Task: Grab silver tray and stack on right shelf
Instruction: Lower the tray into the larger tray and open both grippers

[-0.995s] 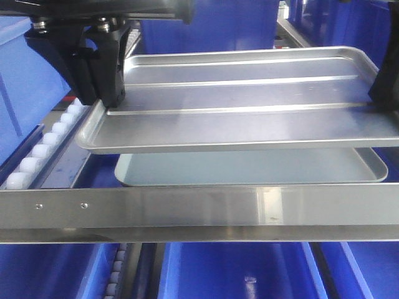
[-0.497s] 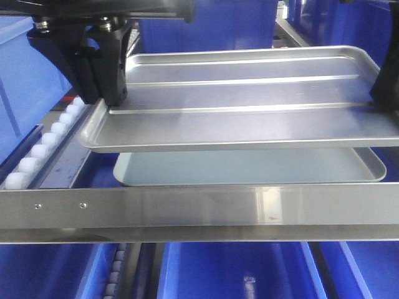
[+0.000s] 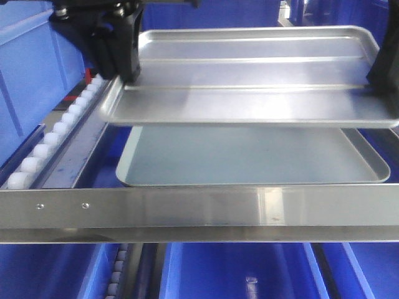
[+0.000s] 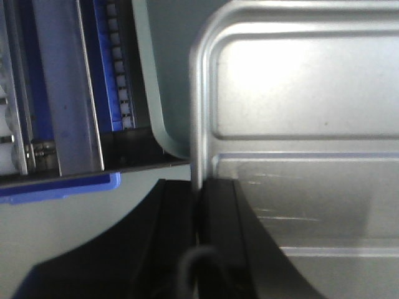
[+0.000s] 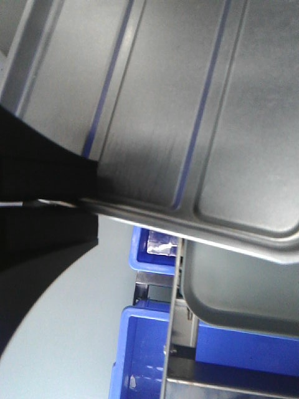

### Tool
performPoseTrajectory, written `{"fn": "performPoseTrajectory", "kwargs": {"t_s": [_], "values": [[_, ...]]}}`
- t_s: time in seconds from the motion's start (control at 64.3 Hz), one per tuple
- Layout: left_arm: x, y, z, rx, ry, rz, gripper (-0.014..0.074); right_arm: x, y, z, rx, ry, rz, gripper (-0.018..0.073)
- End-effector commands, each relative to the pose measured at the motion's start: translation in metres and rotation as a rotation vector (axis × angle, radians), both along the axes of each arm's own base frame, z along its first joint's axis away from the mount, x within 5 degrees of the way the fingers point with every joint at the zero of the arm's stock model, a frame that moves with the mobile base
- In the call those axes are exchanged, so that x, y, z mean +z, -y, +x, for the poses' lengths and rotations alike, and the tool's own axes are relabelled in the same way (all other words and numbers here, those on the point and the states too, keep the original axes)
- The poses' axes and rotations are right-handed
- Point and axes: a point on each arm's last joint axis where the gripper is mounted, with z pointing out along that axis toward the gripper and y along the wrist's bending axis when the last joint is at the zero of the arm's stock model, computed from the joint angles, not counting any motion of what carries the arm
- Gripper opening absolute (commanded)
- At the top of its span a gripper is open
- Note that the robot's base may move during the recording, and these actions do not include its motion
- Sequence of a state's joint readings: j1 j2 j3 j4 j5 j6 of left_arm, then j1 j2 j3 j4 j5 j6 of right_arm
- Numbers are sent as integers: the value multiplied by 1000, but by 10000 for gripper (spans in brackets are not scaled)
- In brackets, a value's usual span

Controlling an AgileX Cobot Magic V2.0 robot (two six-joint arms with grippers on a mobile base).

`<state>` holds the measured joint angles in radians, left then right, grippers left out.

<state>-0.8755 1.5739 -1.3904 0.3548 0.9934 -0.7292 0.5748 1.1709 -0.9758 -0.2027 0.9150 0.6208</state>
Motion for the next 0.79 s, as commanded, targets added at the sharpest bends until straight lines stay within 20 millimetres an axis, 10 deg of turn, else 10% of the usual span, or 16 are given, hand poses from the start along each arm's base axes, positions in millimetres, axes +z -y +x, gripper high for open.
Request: {"fn": "performPoseTrajectory", "kwargs": {"t_s": [0.0,0.311,0.777], "values": [[35,2,10,-33,138,-122,-101,27,1,15,23,146,46,57],[17,6,60,-5,193,-150,-101,32,15,81,12,149,-83,57],[-60,15,114,31,121,-115,-101,-50,10,149,-17,4,-133,57]]}}
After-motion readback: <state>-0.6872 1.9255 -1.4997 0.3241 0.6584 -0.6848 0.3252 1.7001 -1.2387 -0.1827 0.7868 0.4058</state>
